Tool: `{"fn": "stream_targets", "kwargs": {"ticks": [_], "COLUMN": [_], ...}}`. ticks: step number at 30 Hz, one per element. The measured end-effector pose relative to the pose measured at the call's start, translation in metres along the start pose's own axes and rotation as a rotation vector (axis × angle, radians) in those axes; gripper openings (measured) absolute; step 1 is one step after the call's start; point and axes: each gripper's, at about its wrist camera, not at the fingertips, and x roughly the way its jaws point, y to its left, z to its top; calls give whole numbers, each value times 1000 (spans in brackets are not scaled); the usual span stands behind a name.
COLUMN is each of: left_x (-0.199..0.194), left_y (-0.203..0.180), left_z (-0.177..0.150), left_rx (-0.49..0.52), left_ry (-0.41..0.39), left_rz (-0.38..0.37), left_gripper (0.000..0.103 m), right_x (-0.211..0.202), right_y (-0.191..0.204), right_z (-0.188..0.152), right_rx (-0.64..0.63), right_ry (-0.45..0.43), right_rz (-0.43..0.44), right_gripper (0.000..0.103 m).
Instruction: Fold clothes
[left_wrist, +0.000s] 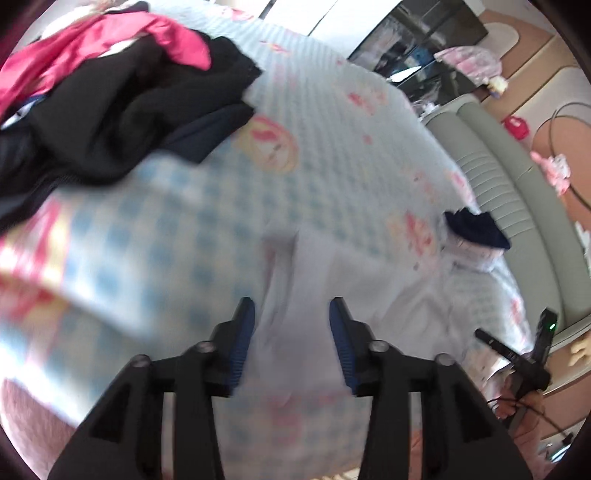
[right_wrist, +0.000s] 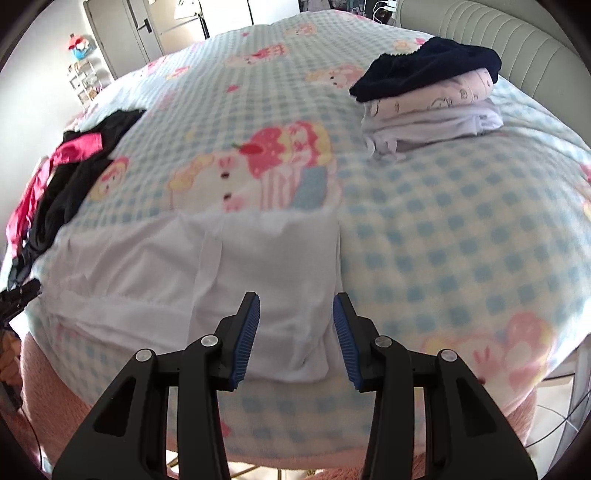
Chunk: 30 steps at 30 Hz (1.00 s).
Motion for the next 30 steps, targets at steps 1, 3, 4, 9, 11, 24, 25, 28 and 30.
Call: {"fn": "stream_targets", "kwargs": {"ticks": [1, 3, 4, 9, 11, 24, 25, 28, 30], "left_x": [6, 22, 33, 68, 76, 41, 41, 50, 50], "left_y": [-3, -10, -13, -15, -14, 34, 43, 57, 54], "left_z": [9, 23, 29, 38, 37, 28, 27, 21, 17], "left_rx": [2, 9, 16, 22, 27, -323, -356, -403, -369], "left_ry": [2, 16, 35, 120, 131, -60, -66, -26, -15], "left_rz": [-11, -27, -16, -23, -24, -289, -287, -270, -230], "left_gripper": [44, 44, 42, 31, 18, 3, 3, 3, 3], "right_x": [1, 5, 9, 30, 41, 89, 89, 88, 87], "right_y": [-1, -1, -1, -2, -3, -16, -16, -12, -9], "right_z": [5, 15, 19, 36, 41, 28, 27, 25, 23], "right_rx": [2, -2, -2, -7, -17, 27, 30, 3, -23], "right_ry": [-3, -6, -5, 12, 18, 82, 81, 73, 67], "right_rz": [2, 10, 13, 19, 2, 3, 3, -20, -37], "right_gripper": [42, 42, 42, 42, 42, 42, 42, 42, 42]}}
